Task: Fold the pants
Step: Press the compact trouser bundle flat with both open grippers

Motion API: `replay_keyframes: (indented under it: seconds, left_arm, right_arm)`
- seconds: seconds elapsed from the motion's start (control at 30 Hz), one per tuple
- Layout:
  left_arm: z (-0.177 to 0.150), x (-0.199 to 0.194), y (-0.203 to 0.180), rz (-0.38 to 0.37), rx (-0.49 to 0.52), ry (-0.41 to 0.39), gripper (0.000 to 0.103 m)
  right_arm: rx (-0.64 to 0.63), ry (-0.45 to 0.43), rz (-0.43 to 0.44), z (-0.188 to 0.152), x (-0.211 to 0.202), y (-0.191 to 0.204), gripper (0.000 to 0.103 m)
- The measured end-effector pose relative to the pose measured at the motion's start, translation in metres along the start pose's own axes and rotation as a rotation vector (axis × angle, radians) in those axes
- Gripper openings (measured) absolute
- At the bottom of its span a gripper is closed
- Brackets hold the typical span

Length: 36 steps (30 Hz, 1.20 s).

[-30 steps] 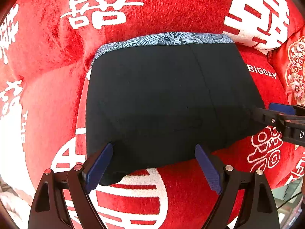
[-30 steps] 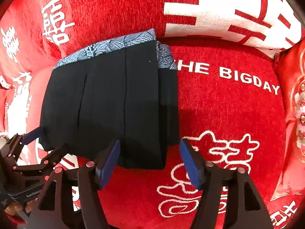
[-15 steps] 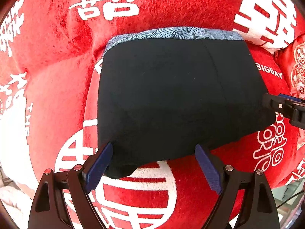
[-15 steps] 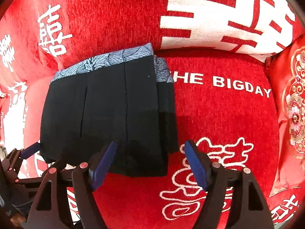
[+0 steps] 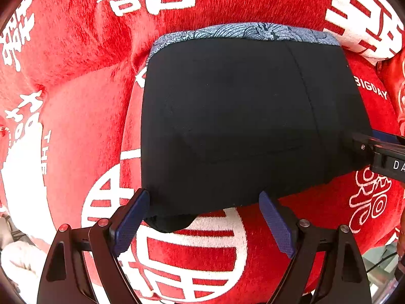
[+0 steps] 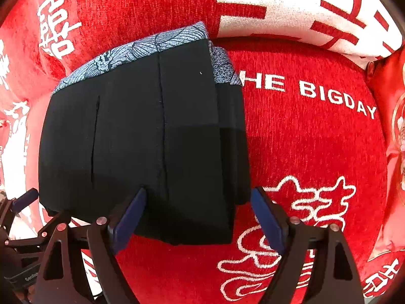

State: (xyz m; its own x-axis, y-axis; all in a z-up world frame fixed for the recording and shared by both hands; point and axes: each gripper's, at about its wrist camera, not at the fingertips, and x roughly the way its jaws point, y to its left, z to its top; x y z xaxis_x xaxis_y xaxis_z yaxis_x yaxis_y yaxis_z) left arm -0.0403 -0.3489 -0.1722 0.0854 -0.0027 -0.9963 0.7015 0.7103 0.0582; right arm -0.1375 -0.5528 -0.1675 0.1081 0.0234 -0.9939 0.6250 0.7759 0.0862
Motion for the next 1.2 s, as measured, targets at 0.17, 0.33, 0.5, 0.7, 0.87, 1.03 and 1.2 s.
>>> replay_keyframes:
  seconds: [0.17,0.33,0.5,0.7,0.87,1.03,1.2]
  left_arm:
    - [0.002,0.008,-0.003,0.042,0.033,0.054,0.089]
    - [0.0,0.015,-0.007,0.085,0.064,0.112,0.089]
    - [0.001,0.019,-0.004,0.091,0.064,0.14,0.089]
    - [0.001,0.021,-0.005,0.097,0.065,0.154,0.089]
    - [0.0,0.02,-0.006,0.096,0.068,0.158,0.089]
    - [0.001,0.019,-0.005,0.09,0.065,0.161,0.089]
    - [0.001,0.02,-0.004,0.086,0.065,0.162,0.089]
  right_arm:
    - [0.0,0.003,-0.014,0.0,0.003,0.002,0.09]
    - [0.009,0.005,-0.018,0.0,0.007,0.002,0.093]
    - [0.007,0.005,-0.02,-0.001,0.009,0.001,0.094]
    - [0.011,0.007,-0.016,0.003,0.01,-0.003,0.094]
    - [0.013,0.008,-0.014,0.002,0.01,-0.004,0.094]
    - [0.013,0.01,-0.014,0.003,0.011,-0.004,0.094]
    - [0.013,0.011,-0.012,0.003,0.012,-0.004,0.094]
